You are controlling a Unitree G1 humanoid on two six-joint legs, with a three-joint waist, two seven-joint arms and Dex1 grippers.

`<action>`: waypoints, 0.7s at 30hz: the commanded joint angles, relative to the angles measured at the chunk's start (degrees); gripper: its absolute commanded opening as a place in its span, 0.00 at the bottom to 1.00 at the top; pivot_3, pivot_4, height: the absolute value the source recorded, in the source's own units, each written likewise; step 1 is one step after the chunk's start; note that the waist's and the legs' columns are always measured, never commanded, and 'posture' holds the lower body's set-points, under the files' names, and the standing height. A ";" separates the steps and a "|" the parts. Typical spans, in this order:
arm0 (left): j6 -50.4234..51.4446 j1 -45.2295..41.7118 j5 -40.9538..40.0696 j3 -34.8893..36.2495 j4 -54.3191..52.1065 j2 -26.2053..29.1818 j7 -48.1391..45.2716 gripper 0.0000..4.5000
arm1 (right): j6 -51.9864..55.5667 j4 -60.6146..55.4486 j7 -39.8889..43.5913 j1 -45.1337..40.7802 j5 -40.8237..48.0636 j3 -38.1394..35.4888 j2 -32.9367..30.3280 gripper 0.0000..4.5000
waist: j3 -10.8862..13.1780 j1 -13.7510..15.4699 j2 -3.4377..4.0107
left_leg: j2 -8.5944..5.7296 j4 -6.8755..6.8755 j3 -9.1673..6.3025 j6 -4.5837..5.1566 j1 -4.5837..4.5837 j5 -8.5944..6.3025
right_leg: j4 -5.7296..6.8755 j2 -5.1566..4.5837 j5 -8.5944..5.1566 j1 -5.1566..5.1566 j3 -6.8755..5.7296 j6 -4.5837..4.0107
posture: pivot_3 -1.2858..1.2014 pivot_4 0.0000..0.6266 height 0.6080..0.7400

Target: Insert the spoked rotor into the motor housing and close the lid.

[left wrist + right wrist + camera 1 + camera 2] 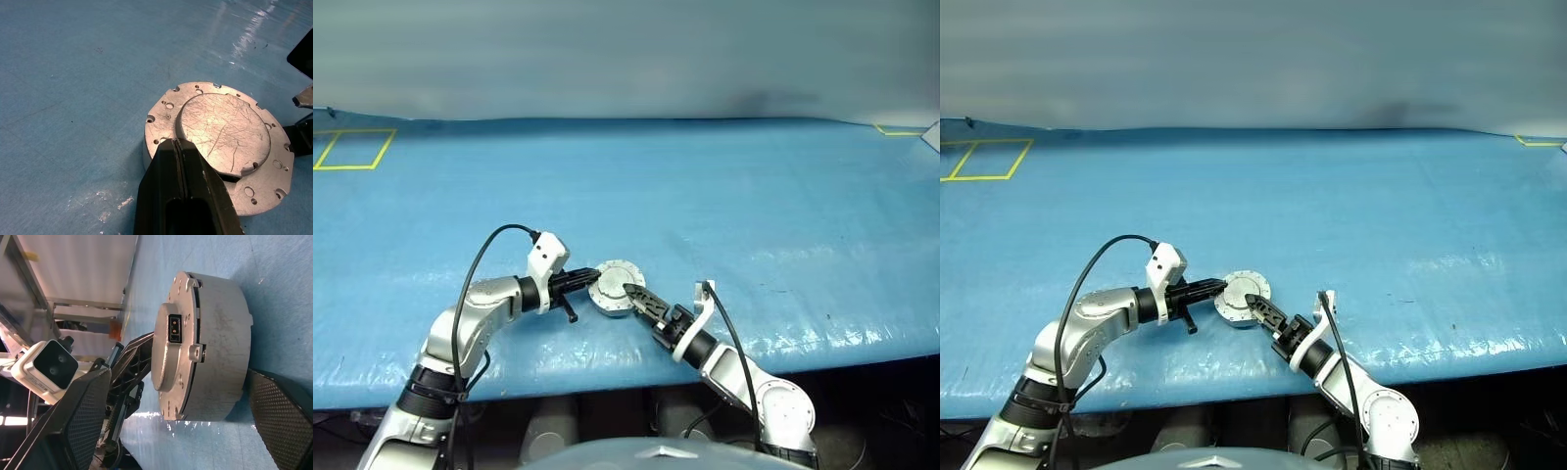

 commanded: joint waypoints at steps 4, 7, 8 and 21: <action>1.50 1.56 1.53 -2.58 1.73 -0.33 -0.13 0.00 | -1.00 0.40 -1.09 1.21 1.91 0.88 0.87 0.64 | 0.00 0.01 0.01 | 0.00 -0.01 0.00 0.00 -0.01 0.00 | -0.06 -0.01 0.00 0.00 0.00 0.00 | 0.52 0.24 1.00; 1.58 1.54 1.69 -2.50 1.83 -0.51 -0.22 0.00 | -1.01 0.55 -1.30 1.34 2.21 1.16 0.40 0.43 | -0.02 -0.06 0.04 | 0.00 -0.02 0.00 0.01 0.01 -0.01 | -0.08 -0.01 0.00 0.00 0.00 0.00 | 0.52 0.24 1.00; 1.59 1.52 1.74 -2.47 1.90 -0.59 -0.25 0.00 | -0.94 0.58 -1.36 1.39 2.30 1.26 0.19 0.35 | -0.02 -0.08 0.07 | 0.00 -0.02 -0.01 0.00 0.00 0.00 | -0.08 -0.01 0.00 -0.03 -0.01 0.00 | 0.52 0.24 1.00; 1.62 1.77 0.77 -0.27 0.17 -0.87 -0.06 0.00 | -1.31 0.94 -0.80 1.53 2.32 2.06 -0.90 0.27 | -0.03 -0.17 0.09 | 0.02 -0.06 -0.03 0.01 0.00 -0.01 | -0.27 -0.02 0.00 -0.08 -0.02 0.00 | 0.52 0.24 1.00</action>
